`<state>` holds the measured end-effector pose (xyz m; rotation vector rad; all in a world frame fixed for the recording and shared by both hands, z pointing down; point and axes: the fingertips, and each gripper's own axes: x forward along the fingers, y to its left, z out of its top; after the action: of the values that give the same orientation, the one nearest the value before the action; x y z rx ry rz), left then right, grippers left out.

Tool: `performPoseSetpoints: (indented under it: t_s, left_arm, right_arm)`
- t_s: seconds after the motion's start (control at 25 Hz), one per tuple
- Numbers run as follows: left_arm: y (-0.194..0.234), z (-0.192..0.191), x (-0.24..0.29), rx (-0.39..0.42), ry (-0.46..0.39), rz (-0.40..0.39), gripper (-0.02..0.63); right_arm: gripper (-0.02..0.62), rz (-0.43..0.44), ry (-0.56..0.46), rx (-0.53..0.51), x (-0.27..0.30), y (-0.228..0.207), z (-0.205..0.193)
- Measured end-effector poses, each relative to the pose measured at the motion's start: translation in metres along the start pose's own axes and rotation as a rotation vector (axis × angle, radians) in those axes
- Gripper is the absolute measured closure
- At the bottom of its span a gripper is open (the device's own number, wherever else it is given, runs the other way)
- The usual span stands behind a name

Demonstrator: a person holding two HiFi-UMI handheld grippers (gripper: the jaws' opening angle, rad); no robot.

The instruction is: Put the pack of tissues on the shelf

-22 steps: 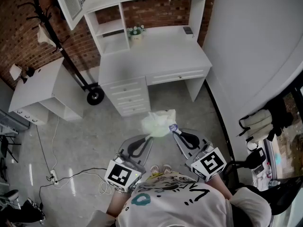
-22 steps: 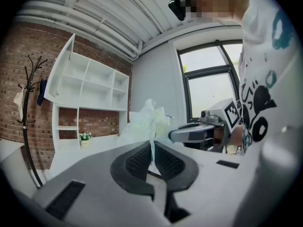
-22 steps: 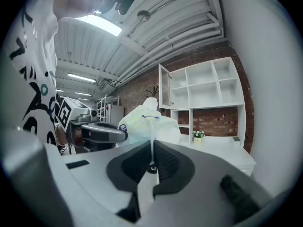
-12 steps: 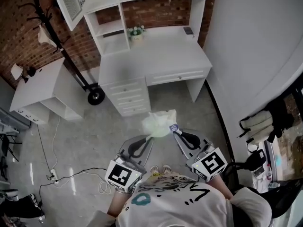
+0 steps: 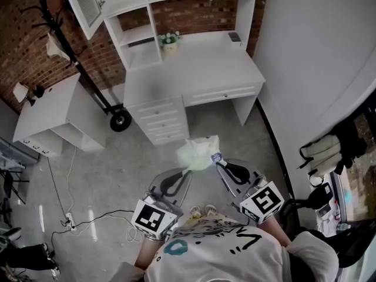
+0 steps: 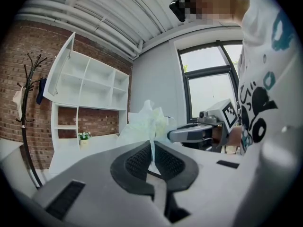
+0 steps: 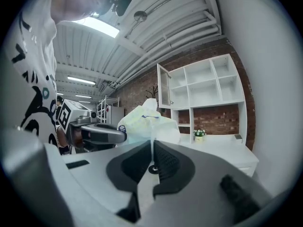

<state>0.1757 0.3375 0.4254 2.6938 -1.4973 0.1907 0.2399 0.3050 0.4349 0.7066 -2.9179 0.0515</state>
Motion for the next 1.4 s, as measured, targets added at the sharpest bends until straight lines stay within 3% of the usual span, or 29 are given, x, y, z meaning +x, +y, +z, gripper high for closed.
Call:
performPoseSetpoints:
  t_s: [0.16,0.68,0.96,1.4]
  left_arm:
    - [0.006,-0.006,-0.006,0.091,0.024,0.007,0.584]
    - [0.012,-0.026,-0.012,-0.009,0.025,-0.076,0.584]
    - [0.031,-0.022,0.014,-0.014,0.028,-0.058,0.584]
    - [0.066,-0.008,0.088,0.011,0.038,-0.041,0.584]
  right_arm:
    - [0.561,-0.018,0.025,0.0,0.008,0.009,-0.003]
    - [0.561,-0.063,0.048,0.02,0.01,0.02,-0.018]
    - [0.561,-0.051,0.046,0.023,0.028,-0.008,-0.016]
    - [0.561,-0.033,0.046,0.019,0.058,-0.088,-0.006]
